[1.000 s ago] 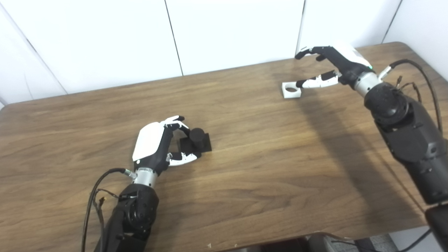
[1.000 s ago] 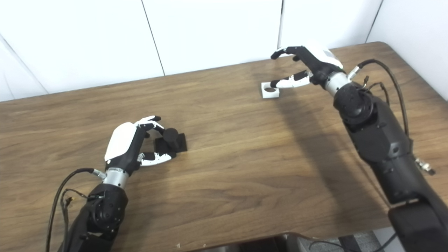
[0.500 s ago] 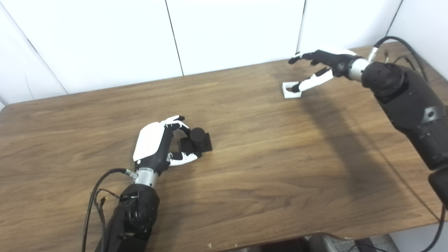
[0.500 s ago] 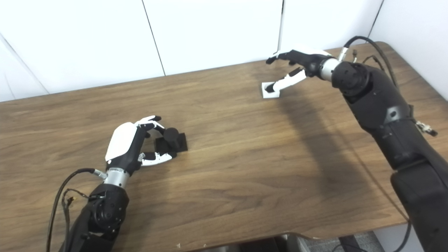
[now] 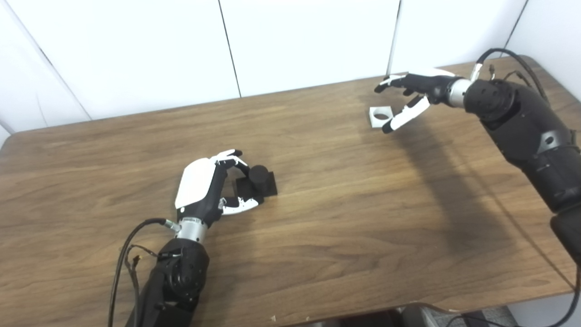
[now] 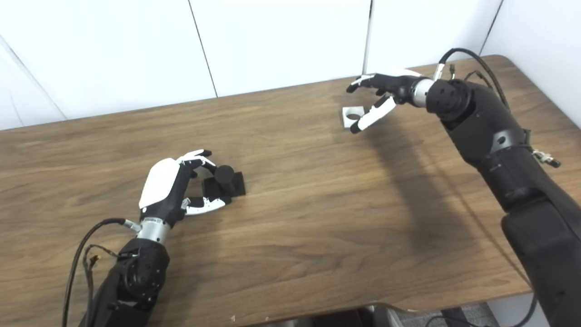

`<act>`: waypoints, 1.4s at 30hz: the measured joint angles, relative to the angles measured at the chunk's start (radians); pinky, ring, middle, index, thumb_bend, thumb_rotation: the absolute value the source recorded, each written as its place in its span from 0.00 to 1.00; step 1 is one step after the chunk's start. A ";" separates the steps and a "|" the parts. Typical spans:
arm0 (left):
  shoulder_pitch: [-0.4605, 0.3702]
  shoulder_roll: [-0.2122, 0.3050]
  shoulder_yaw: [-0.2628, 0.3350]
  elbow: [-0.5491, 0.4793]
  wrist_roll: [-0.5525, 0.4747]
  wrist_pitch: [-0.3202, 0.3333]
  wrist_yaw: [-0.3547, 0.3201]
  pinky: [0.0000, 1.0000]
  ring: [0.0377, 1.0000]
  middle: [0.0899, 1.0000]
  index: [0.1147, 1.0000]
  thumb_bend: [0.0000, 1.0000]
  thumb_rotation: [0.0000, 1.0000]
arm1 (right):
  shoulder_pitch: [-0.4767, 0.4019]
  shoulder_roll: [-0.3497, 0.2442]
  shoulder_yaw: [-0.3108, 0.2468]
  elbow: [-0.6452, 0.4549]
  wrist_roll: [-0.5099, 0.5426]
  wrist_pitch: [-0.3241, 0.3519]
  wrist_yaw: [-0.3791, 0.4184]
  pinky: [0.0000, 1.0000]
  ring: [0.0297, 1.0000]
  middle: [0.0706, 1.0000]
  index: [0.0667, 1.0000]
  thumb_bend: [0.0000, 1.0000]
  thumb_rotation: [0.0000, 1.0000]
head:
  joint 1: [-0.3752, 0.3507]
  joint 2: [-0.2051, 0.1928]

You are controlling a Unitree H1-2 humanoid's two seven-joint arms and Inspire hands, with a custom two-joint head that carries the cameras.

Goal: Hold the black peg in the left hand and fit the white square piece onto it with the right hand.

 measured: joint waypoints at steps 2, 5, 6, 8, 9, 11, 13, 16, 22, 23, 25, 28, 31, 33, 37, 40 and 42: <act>0.000 0.000 0.001 0.003 0.000 -0.005 0.000 0.63 0.82 0.82 0.42 0.52 0.07 | 0.000 0.003 -0.001 0.000 0.002 0.001 0.000 1.00 1.00 1.00 0.88 0.98 0.43 | 0.002 0.000; 0.000 0.000 0.002 0.003 0.000 -0.006 0.000 0.63 0.82 0.82 0.42 0.52 0.07 | 0.000 0.010 -0.003 0.003 0.008 0.002 0.000 1.00 1.00 1.00 0.88 0.98 0.42 | 0.002 0.002; 0.000 0.000 0.002 0.003 0.000 -0.006 0.000 0.63 0.82 0.82 0.42 0.52 0.07 | 0.000 0.013 -0.004 0.004 0.008 0.003 0.000 1.00 1.00 1.00 0.89 0.99 0.43 | 0.002 0.002; 0.001 0.001 0.003 0.003 0.001 -0.009 0.000 0.63 0.81 0.81 0.42 0.52 0.07 | 0.001 0.021 -0.003 0.010 0.008 0.004 0.000 0.99 1.00 1.00 0.88 0.98 0.43 | 0.003 0.000; 0.001 0.001 0.003 0.004 0.001 -0.011 0.000 0.63 0.82 0.82 0.42 0.52 0.07 | 0.001 0.025 -0.003 0.018 0.008 0.003 -0.002 0.98 1.00 1.00 0.88 0.98 0.42 | 0.005 0.000; 0.001 0.001 0.003 0.004 0.001 -0.011 0.000 0.63 0.82 0.82 0.42 0.52 0.07 | 0.001 0.029 -0.003 0.044 0.004 0.000 -0.021 0.97 1.00 1.00 0.87 0.96 0.42 | 0.005 -0.002; 0.001 0.001 0.003 0.004 0.001 -0.011 0.000 0.63 0.82 0.82 0.42 0.52 0.07 | 0.004 0.031 -0.003 0.062 -0.001 -0.002 -0.037 0.96 1.00 0.99 0.86 0.94 0.41 | 0.009 0.000; 0.003 0.001 0.005 0.003 0.001 -0.011 0.000 0.63 0.82 0.82 0.42 0.52 0.07 | 0.011 0.031 -0.003 0.077 -0.006 -0.013 -0.066 0.94 1.00 0.98 0.85 0.91 0.38 | 0.014 -0.002; 0.007 0.002 0.008 0.001 0.001 -0.011 0.000 0.63 0.81 0.81 0.42 0.52 0.07 | 0.011 0.039 -0.001 0.106 -0.013 -0.038 -0.114 0.92 1.00 0.97 0.84 0.88 0.37 | 0.020 -0.002; 0.007 0.002 0.008 0.001 0.001 -0.011 0.000 0.63 0.82 0.81 0.42 0.52 0.07 | 0.011 0.040 0.001 0.111 -0.018 -0.042 -0.122 0.91 1.00 0.97 0.83 0.88 0.37 | 0.021 -0.003; 0.007 0.002 0.008 0.001 0.001 -0.011 0.000 0.64 0.82 0.82 0.42 0.52 0.07 | 0.009 0.042 0.005 0.122 -0.026 -0.053 -0.139 0.90 1.00 0.96 0.83 0.88 0.38 | 0.021 -0.003; 0.009 0.004 0.010 0.000 0.000 -0.012 0.000 0.64 0.82 0.82 0.42 0.52 0.07 | -0.002 0.042 0.019 0.142 -0.043 -0.073 -0.151 0.89 1.00 0.96 0.83 0.89 0.41 | 0.021 -0.003; 0.010 0.005 0.011 -0.001 0.000 -0.014 0.000 0.64 0.82 0.82 0.42 0.52 0.07 | -0.009 0.042 0.024 0.154 -0.054 -0.079 -0.160 0.89 0.99 0.95 0.81 0.88 0.39 | 0.021 0.000; 0.011 0.006 0.011 -0.001 0.000 -0.015 0.000 0.64 0.81 0.81 0.42 0.52 0.07 | -0.011 0.042 0.022 0.161 -0.052 -0.082 -0.164 0.89 0.98 0.94 0.79 0.86 0.36 | 0.021 0.002; 0.013 0.009 0.011 -0.005 0.000 -0.015 0.000 0.64 0.82 0.82 0.42 0.52 0.07 | -0.003 0.050 0.017 0.166 -0.057 -0.085 -0.205 0.85 0.95 0.90 0.71 0.82 0.30 | 0.021 0.003; 0.013 0.009 0.011 -0.007 -0.001 -0.014 -0.001 0.64 0.82 0.82 0.42 0.52 0.07 | 0.010 0.054 0.016 0.161 -0.065 -0.087 -0.247 0.86 0.94 0.89 0.69 0.80 0.30 | 0.023 0.005; 0.013 0.009 0.011 -0.008 0.000 -0.013 -0.002 0.64 0.82 0.82 0.42 0.52 0.07 | 0.016 0.056 0.016 0.158 -0.066 -0.088 -0.263 0.87 0.94 0.89 0.67 0.78 0.29 | 0.023 0.005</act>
